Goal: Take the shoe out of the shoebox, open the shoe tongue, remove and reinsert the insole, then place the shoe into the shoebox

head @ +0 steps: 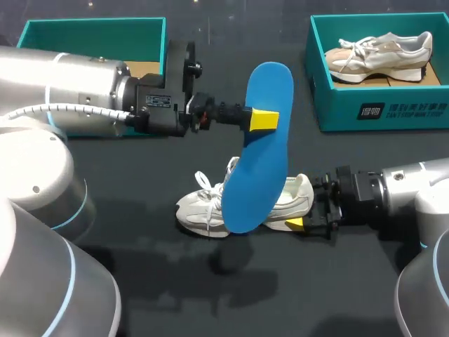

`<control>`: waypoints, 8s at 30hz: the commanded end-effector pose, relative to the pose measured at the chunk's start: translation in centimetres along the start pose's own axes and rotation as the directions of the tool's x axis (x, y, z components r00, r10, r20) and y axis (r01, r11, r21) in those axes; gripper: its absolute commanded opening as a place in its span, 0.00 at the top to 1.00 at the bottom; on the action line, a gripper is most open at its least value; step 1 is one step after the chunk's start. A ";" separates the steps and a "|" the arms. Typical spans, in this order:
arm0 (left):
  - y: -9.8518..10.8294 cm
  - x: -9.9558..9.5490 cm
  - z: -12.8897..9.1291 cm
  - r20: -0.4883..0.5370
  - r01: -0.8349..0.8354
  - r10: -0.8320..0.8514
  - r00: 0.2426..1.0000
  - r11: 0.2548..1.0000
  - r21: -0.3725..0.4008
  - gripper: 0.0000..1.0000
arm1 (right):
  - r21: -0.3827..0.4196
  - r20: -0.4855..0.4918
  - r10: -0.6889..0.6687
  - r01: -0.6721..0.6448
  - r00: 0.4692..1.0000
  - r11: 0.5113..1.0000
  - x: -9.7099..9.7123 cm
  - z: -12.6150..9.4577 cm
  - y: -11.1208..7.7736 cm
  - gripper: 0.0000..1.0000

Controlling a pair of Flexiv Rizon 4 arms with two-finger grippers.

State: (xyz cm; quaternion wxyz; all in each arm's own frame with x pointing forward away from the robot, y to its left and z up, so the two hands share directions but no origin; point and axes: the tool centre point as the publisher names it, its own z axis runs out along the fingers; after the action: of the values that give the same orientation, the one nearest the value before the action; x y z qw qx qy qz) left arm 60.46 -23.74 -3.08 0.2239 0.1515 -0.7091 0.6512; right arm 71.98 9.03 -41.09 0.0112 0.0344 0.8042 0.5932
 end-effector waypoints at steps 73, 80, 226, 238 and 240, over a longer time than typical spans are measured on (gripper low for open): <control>3.1 1.8 -2.0 0.060 0.067 -0.073 0.995 0.993 0.101 1.00 | 0.730 0.096 0.119 -0.152 0.988 0.666 2.1 -5.6 4.2 0.00; 3.1 1.8 -2.0 0.060 0.067 -0.073 0.995 0.993 0.101 1.00 | 0.802 0.128 0.119 -0.173 0.985 0.572 2.6 -5.7 5.2 0.00; 3.1 1.8 -2.0 0.060 0.067 -0.073 0.995 0.993 0.101 1.00 | 0.799 0.496 0.062 -0.483 0.866 0.358 -0.8 1.3 10.6 1.00; 3.1 1.8 -2.0 0.060 0.067 -0.073 0.995 0.993 0.101 1.00 | 0.559 0.753 0.206 -0.773 0.625 0.300 0.2 2.1 11.8 1.00; 3.1 1.8 -2.0 0.060 0.067 -0.073 0.995 0.993 0.101 1.00 | 0.559 0.753 0.206 -0.773 0.625 0.300 0.2 2.1 11.8 1.00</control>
State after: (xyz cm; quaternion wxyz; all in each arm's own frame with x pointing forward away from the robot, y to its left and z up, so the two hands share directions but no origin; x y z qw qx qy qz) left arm 57.77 -20.86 -4.71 0.2179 0.2065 -0.6781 0.6708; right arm 72.39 13.99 -30.54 0.0263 0.4599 0.8863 0.0479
